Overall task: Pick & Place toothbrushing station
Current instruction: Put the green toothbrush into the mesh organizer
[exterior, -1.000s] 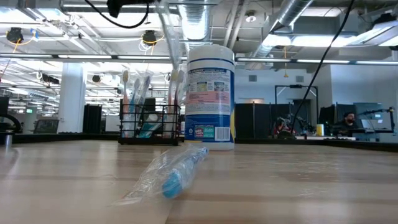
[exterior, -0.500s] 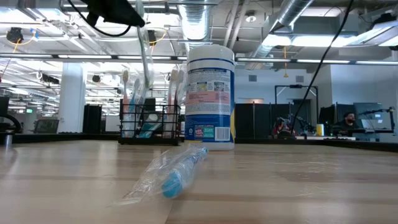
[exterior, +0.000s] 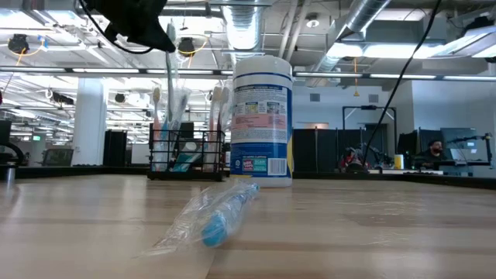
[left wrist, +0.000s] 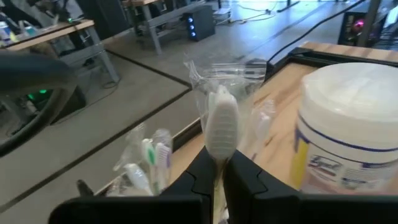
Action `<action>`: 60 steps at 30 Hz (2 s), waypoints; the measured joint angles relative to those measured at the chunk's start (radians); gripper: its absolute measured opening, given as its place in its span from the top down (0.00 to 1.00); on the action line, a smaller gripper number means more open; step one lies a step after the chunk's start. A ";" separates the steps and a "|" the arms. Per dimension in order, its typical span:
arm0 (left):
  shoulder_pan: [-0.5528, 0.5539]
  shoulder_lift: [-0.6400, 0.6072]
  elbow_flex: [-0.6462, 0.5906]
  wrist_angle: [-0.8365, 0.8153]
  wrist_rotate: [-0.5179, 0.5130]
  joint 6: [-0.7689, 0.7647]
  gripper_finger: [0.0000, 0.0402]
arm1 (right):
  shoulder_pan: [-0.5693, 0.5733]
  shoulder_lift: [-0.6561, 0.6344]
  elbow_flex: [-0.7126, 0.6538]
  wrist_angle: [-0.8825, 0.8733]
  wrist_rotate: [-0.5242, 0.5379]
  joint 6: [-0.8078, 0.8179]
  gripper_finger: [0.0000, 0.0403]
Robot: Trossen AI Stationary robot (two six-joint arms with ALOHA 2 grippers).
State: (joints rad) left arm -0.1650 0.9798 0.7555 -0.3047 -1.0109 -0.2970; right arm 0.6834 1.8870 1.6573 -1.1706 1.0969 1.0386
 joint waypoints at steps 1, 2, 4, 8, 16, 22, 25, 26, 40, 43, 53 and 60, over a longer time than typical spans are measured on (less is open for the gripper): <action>0.006 0.000 0.000 -0.003 0.000 -0.003 0.98 | 0.000 0.000 0.000 0.000 0.000 0.000 1.00; 0.012 0.000 0.000 -0.004 0.000 -0.006 0.98 | 0.000 0.000 0.000 0.000 0.000 0.000 1.00; 0.022 0.000 0.000 -0.007 0.000 -0.013 0.98 | 0.000 0.000 0.000 0.000 0.000 -0.001 1.00; 0.051 0.000 0.000 -0.015 0.001 -0.023 0.98 | 0.000 0.000 0.000 0.001 0.000 -0.001 1.00; 0.120 0.001 0.000 -0.018 0.001 -0.023 0.98 | 0.000 0.000 0.000 0.001 0.000 -0.002 1.00; 0.143 0.001 0.000 -0.018 0.002 -0.048 0.98 | -0.005 0.000 0.000 0.001 0.000 -0.001 1.00; 0.145 0.001 0.000 -0.018 0.004 -0.052 0.98 | -0.005 0.000 0.000 0.001 0.000 -0.001 1.00; 0.145 0.001 -0.003 -0.015 0.004 -0.055 0.98 | -0.005 0.000 0.000 0.001 0.000 -0.001 1.00; 0.180 0.001 -0.181 0.100 0.021 -0.131 0.98 | -0.012 0.000 0.001 0.001 0.000 -0.002 1.00; 0.188 0.001 -0.210 0.142 0.026 -0.131 0.98 | -0.018 0.000 0.001 0.001 0.000 -0.002 1.00; 0.269 0.006 -0.268 0.225 0.151 -0.134 0.98 | -0.026 0.000 0.001 0.001 0.000 -0.002 1.00; 0.309 0.006 -0.338 0.319 0.210 -0.153 0.98 | -0.026 0.000 0.001 0.001 0.000 -0.002 1.00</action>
State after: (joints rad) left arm 0.1439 0.9863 0.4180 0.0141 -0.8011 -0.4503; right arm 0.6571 1.8870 1.6585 -1.1698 1.0972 1.0363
